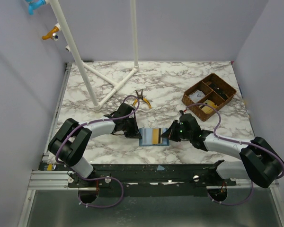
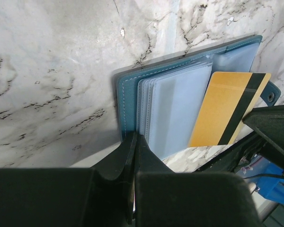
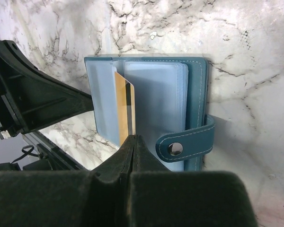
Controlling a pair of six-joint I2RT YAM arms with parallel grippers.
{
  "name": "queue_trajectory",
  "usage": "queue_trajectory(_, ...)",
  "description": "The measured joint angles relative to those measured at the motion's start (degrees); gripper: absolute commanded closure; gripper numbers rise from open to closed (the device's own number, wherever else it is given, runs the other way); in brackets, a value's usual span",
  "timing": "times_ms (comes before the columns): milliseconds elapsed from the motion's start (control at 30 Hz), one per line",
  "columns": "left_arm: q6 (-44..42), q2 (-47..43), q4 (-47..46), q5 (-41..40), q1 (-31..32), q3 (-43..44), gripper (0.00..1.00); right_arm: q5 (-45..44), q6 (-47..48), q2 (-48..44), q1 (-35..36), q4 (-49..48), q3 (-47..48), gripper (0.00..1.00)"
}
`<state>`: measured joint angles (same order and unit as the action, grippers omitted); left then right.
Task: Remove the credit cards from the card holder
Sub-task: Remove the credit card from the card holder.
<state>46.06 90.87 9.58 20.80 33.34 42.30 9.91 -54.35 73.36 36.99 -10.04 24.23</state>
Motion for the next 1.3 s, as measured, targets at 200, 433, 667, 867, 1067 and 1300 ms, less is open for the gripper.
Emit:
queue_trajectory(200,-0.74,0.0,0.72,-0.22,0.0,0.37,1.0,0.02,0.02,-0.09,-0.37,0.33,0.0,0.99)
queue_trajectory(433,-1.92,-0.94,2.69,-0.48,-0.02,0.94,0.94,0.02,0.33,-1.09,-0.63,1.88,0.0,0.99)
queue_trajectory(667,-3.37,-4.74,6.25,-0.59,-0.04,4.02,0.78,0.07,0.39,-1.77,-0.74,3.28,0.07,0.99)
queue_trajectory(867,-3.98,-7.63,6.78,1.05,-0.13,6.58,0.57,0.92,-0.17,-2.34,-0.74,3.8,1.38,0.99)
queue_trajectory(1067,-3.8,-8.02,5.88,5.62,-0.22,6.78,0.44,2.05,-1.27,-4.31,-0.74,5.18,4.11,0.99)
queue_trajectory(1300,-3.06,-8.9,3.82,8.83,-0.24,6.67,0.45,2.21,-1.11,-4.72,-0.74,7.13,5.86,0.83)
